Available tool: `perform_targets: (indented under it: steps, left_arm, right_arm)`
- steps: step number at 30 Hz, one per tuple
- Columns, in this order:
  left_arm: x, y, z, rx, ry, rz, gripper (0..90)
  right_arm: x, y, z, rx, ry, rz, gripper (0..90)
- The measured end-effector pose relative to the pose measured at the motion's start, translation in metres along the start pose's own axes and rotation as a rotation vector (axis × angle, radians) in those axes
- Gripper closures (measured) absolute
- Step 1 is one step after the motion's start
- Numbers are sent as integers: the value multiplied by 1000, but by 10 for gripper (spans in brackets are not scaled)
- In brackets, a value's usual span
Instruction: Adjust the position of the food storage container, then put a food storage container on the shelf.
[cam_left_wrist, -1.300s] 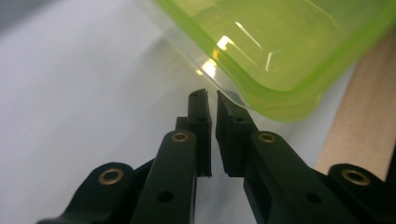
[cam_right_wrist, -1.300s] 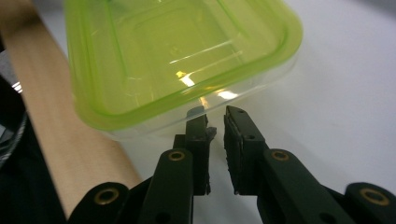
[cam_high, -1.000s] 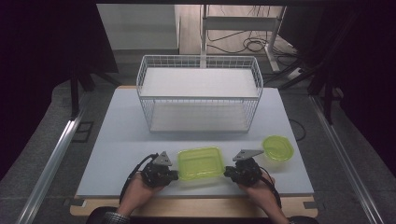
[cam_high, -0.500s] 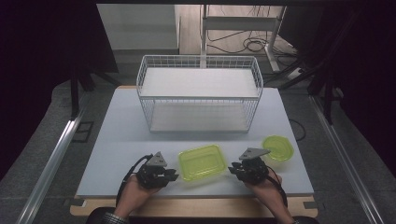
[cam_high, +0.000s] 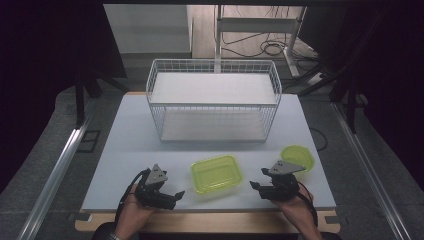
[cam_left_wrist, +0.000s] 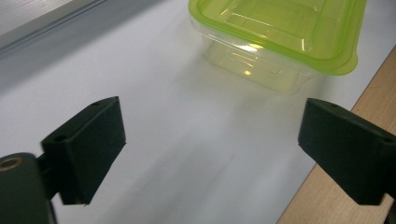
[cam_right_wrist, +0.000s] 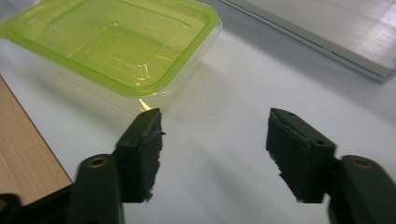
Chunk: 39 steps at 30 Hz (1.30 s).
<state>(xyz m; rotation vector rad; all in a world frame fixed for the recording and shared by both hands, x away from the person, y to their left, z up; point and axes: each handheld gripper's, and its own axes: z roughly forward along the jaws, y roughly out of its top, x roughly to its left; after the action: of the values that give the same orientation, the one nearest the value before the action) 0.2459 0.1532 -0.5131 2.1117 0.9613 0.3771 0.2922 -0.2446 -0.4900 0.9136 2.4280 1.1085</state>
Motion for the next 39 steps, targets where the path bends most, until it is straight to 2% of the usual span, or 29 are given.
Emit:
perform_targets:
  steps: [1,9,13,22,29,33,36,39]
  left_arm:
    - [-1,-1,-1,1,4,-3,42]
    - [-5,-11,-3,27,40,30,26]
    - [-5,-12,-2,18,53,51,16]
    - [-2,-14,-2,-6,63,53,16]
    - [-2,-15,2,5,74,67,16]
    - [-2,-15,3,13,69,63,19]
    - [-2,-15,4,21,69,63,21]
    - [-3,-15,5,28,72,67,22]
  right_arm:
    - [-2,-2,1,-3,3,17,280]
    - [-6,-4,5,2,24,44,193]
    - [-6,-4,6,6,29,47,176]
    - [-8,-4,8,-11,36,42,100]
    - [-6,1,9,-12,44,36,92]
    - [-5,6,12,-8,58,55,95]
    - [-5,10,15,5,68,88,96]
    - [-5,14,16,0,64,100,96]
